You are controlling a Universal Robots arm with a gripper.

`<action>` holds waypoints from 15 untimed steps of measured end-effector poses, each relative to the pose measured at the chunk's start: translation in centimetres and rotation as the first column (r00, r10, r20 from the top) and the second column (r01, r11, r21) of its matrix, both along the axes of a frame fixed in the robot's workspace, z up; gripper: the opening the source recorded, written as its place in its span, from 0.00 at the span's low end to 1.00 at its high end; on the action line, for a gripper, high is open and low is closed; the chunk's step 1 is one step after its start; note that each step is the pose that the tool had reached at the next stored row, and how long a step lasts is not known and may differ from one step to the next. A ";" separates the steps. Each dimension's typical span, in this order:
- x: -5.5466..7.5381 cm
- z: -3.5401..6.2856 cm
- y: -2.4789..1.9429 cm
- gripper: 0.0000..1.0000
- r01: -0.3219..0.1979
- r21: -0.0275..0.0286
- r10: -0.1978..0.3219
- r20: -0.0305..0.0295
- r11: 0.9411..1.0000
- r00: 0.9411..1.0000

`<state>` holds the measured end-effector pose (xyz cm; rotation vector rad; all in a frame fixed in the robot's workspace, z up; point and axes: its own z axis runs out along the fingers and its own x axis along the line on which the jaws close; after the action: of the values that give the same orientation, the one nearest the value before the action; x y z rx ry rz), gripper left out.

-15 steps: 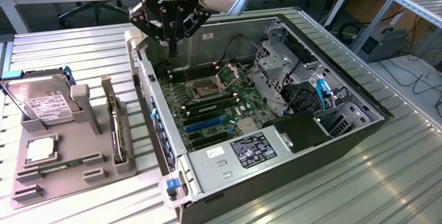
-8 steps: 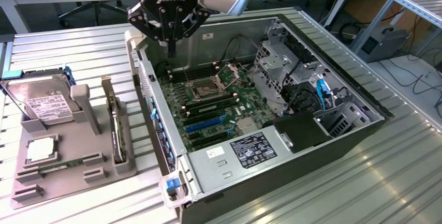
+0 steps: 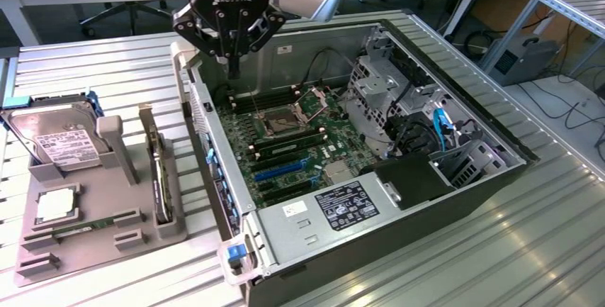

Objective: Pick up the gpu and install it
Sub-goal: 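Reach for the gpu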

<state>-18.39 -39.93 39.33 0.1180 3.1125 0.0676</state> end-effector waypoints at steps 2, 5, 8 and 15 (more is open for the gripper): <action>-0.1 0.00 0.00 0.11 0.000 0.000 0.000 0.000 1.000 1.000; -0.1 0.00 0.00 0.11 0.000 0.000 0.000 0.000 1.000 1.000; -0.2 0.00 0.00 0.11 0.000 0.000 0.000 0.000 1.000 1.000; -0.3 0.00 -0.01 0.11 0.000 0.000 0.000 0.000 1.000 1.000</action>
<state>-18.72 -39.94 39.33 0.1180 3.1125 0.0676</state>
